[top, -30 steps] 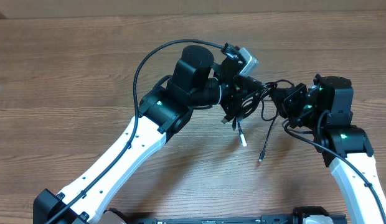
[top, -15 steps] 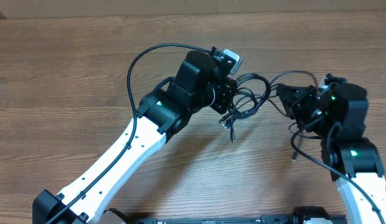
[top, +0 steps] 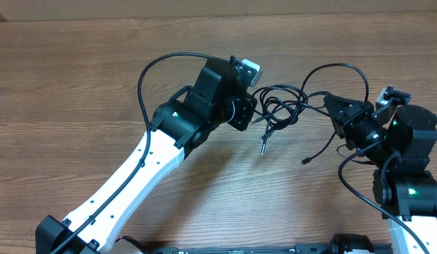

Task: Untangle cables
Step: 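Open the right gripper and withdraw it rightward from the cables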

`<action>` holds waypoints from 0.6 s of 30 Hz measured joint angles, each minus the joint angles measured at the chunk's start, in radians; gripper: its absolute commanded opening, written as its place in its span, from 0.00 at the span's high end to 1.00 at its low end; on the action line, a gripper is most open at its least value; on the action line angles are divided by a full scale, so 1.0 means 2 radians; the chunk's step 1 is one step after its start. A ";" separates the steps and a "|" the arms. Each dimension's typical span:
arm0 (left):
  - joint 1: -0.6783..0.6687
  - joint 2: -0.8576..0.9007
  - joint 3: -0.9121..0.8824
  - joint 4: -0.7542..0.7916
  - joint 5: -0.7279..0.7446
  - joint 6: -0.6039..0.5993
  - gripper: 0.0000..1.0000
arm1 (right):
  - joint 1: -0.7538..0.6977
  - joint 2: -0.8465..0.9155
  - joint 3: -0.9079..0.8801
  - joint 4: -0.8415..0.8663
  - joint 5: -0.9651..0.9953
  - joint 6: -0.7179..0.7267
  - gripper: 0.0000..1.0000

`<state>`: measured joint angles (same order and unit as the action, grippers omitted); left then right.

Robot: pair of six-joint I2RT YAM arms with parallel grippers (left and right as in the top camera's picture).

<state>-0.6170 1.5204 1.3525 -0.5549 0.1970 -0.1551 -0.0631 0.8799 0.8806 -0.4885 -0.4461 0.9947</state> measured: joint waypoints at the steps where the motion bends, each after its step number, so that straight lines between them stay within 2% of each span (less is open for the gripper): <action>1: 0.000 0.000 0.000 -0.002 0.000 0.000 0.96 | 0.000 0.000 0.000 0.005 -0.003 0.000 0.96; 18: 0.023 -0.005 0.000 -0.031 -0.040 0.000 0.96 | -0.001 0.000 0.000 0.091 -0.104 0.000 0.96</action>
<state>-0.5709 1.5105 1.3529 -0.6174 0.1165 -0.1551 -0.0650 0.8799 0.8806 -0.3069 -0.6548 0.9951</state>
